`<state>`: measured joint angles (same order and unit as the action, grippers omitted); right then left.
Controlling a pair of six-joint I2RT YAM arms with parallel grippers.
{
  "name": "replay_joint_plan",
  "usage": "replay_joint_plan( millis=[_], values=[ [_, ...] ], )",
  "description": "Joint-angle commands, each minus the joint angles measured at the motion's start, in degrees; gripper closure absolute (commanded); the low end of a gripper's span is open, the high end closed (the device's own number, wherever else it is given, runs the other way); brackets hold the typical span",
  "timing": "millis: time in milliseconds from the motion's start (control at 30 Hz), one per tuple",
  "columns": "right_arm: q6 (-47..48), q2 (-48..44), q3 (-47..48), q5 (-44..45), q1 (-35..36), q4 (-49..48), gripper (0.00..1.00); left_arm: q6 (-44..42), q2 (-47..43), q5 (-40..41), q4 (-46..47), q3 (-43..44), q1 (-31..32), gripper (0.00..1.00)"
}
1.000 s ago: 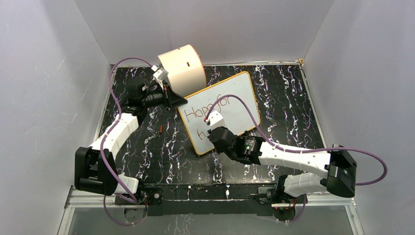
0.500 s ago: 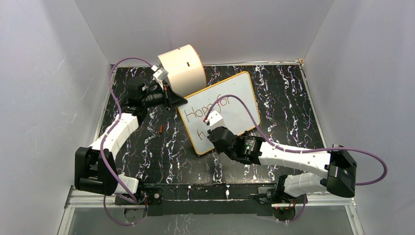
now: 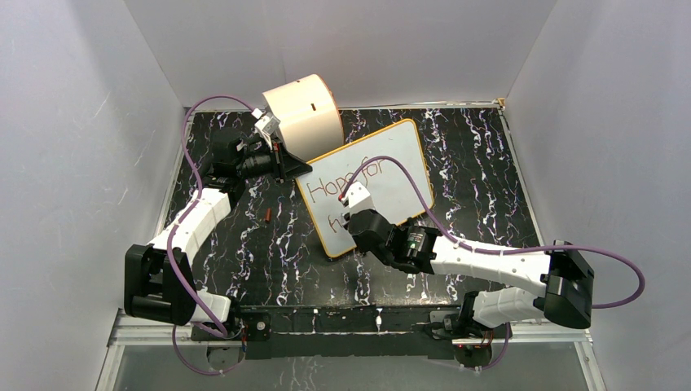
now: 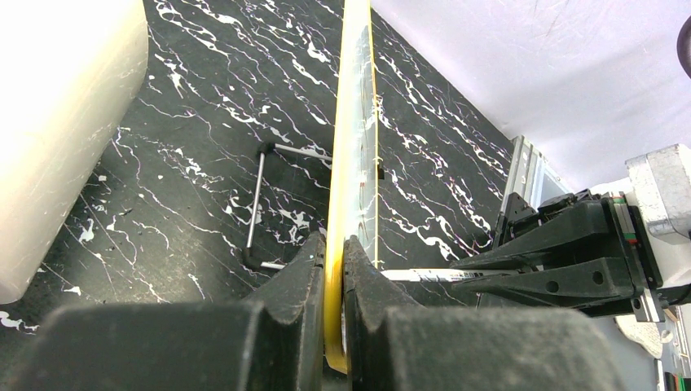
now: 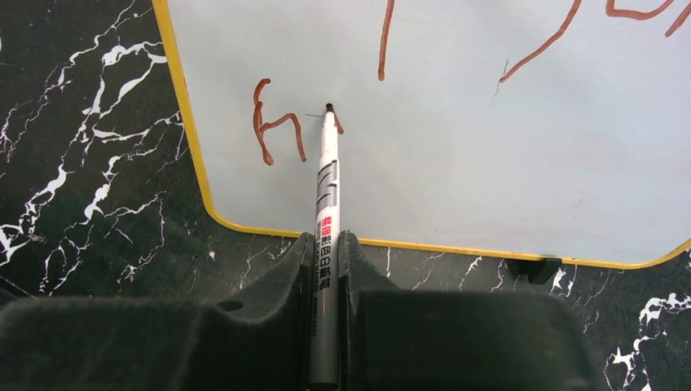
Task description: Write a sentence on the whiteboard
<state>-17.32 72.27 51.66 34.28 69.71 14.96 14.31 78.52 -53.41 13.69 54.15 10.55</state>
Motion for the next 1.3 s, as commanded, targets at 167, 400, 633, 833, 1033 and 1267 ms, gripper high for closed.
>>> replay_joint_plan(
  millis=[167,400,633,833,1033,1267],
  values=[
    [1.0,0.9,1.3,-0.4,-1.1,-4.7,1.00,-3.2,1.9,2.2,-4.2,-0.5,1.0,1.00],
    [0.6,1.5,1.5,-3.1,-1.1,-1.8,1.00,-3.2,2.0,2.2,-4.2,-0.5,1.0,1.00],
    [-0.3,1.6,0.9,-4.5,-1.1,1.1,1.00,-3.2,2.1,2.2,-4.2,-0.6,1.0,1.00],
    [-0.7,1.7,0.5,-5.2,-1.1,2.4,1.00,-3.3,2.1,2.2,-4.2,-0.6,1.0,1.00],
    [-1.0,1.5,0.4,-4.7,-1.1,4.0,1.00,-3.3,2.0,2.3,-4.2,-0.7,1.0,1.00],
    [-1.2,1.2,0.2,-4.3,-1.1,6.0,1.00,-3.3,2.0,2.4,-4.2,-0.6,1.0,1.00]
  ],
)
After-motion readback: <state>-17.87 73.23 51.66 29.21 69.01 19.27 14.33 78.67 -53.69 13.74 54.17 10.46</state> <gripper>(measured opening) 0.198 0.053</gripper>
